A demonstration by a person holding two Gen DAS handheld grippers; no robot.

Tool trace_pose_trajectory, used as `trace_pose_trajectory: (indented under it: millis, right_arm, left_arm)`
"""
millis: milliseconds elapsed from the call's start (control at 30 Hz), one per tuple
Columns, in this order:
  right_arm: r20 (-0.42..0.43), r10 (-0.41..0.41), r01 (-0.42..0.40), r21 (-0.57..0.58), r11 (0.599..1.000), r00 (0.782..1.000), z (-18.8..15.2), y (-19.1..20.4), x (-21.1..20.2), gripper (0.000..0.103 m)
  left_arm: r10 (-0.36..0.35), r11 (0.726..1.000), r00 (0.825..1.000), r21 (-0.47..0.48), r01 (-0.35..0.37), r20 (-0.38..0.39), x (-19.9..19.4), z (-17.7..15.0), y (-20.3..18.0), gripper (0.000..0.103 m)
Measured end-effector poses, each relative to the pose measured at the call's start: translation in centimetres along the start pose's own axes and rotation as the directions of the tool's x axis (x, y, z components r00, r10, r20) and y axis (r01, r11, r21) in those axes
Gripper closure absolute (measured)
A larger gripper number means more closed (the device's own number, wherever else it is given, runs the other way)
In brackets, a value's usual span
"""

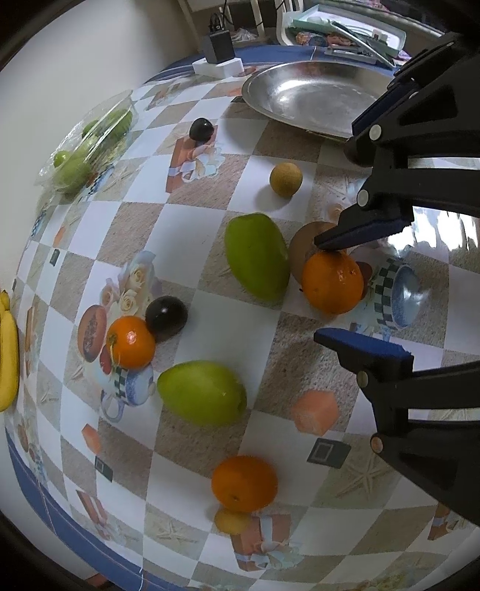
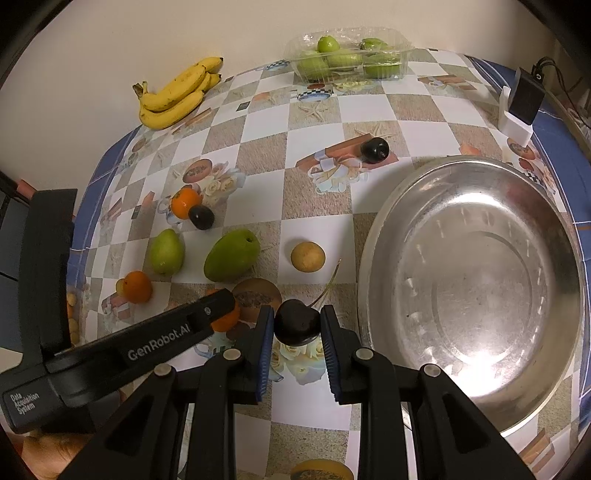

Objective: Organize fruits
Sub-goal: 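Grasp the tangerine with the left tool while the right tool grasps the dark plum, then carry both fruits over the steel bowl and open both tools to drop them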

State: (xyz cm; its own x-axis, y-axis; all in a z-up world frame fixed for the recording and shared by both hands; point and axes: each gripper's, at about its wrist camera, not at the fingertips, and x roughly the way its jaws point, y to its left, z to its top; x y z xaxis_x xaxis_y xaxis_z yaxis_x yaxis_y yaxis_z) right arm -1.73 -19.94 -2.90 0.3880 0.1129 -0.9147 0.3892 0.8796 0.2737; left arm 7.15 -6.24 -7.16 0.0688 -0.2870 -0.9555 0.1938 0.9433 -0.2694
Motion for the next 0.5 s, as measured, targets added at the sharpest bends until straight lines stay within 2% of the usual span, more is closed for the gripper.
trace_pose_trajectory:
  millis: [33, 200, 500]
  right_arm:
    - [0.001, 0.001, -0.001, 0.002, 1.000, 1.000, 0.0, 0.0, 0.0, 0.077]
    - [0.009, 0.012, -0.012, 0.008, 1.000, 1.000, 0.1, -0.1, -0.4, 0.077]
    - [0.045, 0.044, -0.045, 0.028, 0.999, 0.998, 0.5, -0.6, -1.6, 0.077]
  left_arm:
    - [-0.016, 1.000, 1.000, -0.005, 0.016, -0.002, 0.0, 0.0, -0.1, 0.064]
    - [-0.003, 1.000, 1.000, 0.001, 0.003, 0.007, -0.2, 0.0, -0.5, 0.065]
    - [-0.014, 1.000, 0.997, 0.022, 0.012, 0.072, -2.5, 0.1, -1.1, 0.066]
